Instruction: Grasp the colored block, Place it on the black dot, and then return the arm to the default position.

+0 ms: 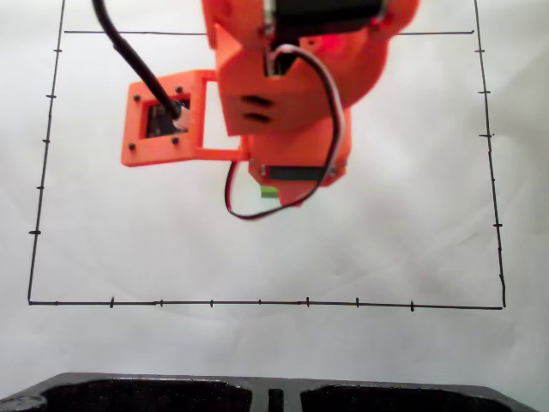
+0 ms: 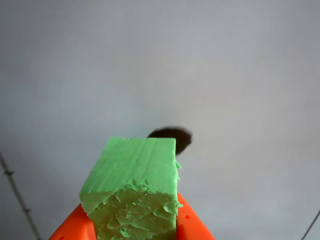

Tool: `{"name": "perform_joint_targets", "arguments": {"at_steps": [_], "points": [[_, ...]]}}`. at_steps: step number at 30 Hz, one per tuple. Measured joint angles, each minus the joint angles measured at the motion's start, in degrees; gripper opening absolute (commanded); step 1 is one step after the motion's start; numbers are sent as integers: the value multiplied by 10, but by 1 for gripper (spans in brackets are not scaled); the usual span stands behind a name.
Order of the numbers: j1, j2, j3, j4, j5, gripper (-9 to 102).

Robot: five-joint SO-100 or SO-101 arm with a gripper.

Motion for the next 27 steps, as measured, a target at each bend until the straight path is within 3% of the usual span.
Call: {"name": "perform_joint_targets", "arguments": {"at_steps": [14,27], "points": [[4,4,58,-35,-7,15],[11,4,79,-47,-18,26]]}}
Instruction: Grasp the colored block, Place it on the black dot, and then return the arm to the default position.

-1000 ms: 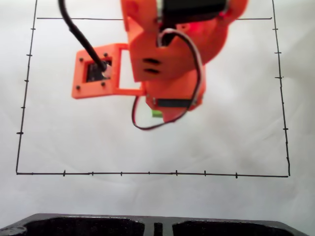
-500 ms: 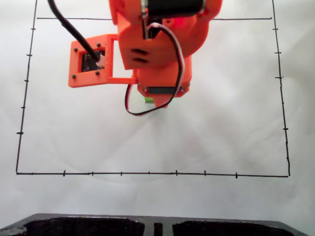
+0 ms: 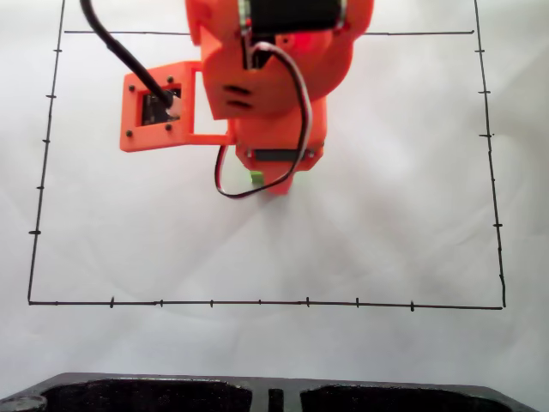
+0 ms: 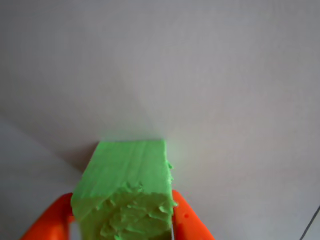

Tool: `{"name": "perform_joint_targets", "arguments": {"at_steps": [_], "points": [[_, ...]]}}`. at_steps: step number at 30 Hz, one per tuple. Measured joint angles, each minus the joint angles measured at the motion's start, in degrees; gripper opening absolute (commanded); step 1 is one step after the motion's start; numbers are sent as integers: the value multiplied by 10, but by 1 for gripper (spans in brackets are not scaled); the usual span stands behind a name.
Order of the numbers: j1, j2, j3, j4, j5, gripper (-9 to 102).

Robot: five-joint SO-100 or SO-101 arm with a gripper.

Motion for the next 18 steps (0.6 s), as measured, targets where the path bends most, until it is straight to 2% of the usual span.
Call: {"name": "perform_joint_targets", "arguments": {"at_steps": [4,10,18], "points": [[0,0,1,10,1,38],[-10,47,9,54,1,47],[-48,191,16,138,-22,47]]}}
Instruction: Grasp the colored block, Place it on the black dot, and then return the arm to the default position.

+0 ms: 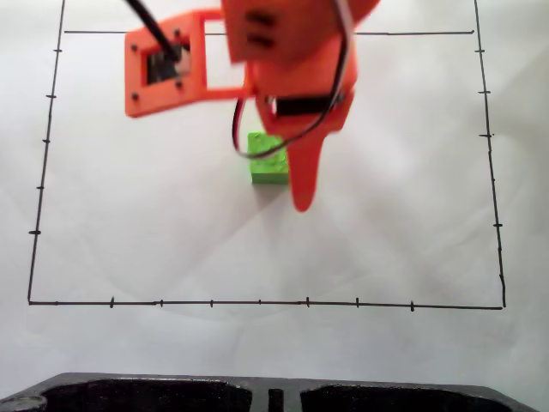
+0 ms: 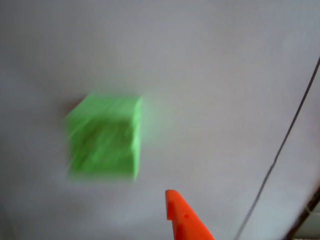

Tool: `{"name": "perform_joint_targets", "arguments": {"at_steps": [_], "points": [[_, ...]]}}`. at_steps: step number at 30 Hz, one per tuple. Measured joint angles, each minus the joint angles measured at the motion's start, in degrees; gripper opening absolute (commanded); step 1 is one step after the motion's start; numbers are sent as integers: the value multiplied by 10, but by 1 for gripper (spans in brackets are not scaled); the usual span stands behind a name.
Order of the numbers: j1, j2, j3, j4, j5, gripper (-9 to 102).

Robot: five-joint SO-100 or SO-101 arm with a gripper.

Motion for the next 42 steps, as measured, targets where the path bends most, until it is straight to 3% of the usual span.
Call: {"name": "perform_joint_targets", "arguments": {"at_steps": [7,13,27,42], "points": [[3,149,17,57,-75,42],[74,274,101,48,-172,34],[134,487,263,-15,-224,0],[145,674,431,-95,-230,0]]}}
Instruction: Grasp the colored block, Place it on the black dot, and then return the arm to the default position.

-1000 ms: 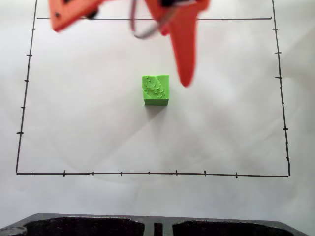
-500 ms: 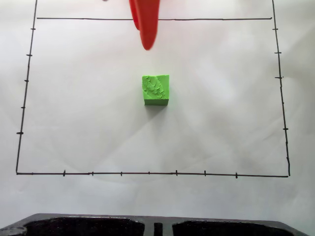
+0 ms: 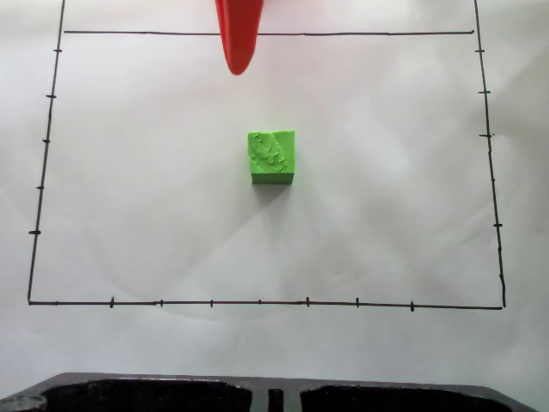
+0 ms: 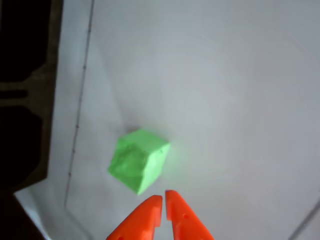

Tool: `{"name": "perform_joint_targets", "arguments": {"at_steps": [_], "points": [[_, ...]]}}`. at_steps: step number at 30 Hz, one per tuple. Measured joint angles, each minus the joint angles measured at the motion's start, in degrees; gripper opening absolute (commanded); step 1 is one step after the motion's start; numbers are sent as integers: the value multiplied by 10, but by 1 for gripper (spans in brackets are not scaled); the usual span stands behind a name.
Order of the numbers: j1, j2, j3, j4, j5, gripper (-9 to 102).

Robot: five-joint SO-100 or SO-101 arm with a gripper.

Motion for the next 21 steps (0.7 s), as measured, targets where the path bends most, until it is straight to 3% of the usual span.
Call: {"name": "perform_joint_targets", "arguments": {"at_steps": [21], "points": [[-4,37,109,-105,46,0]]}}
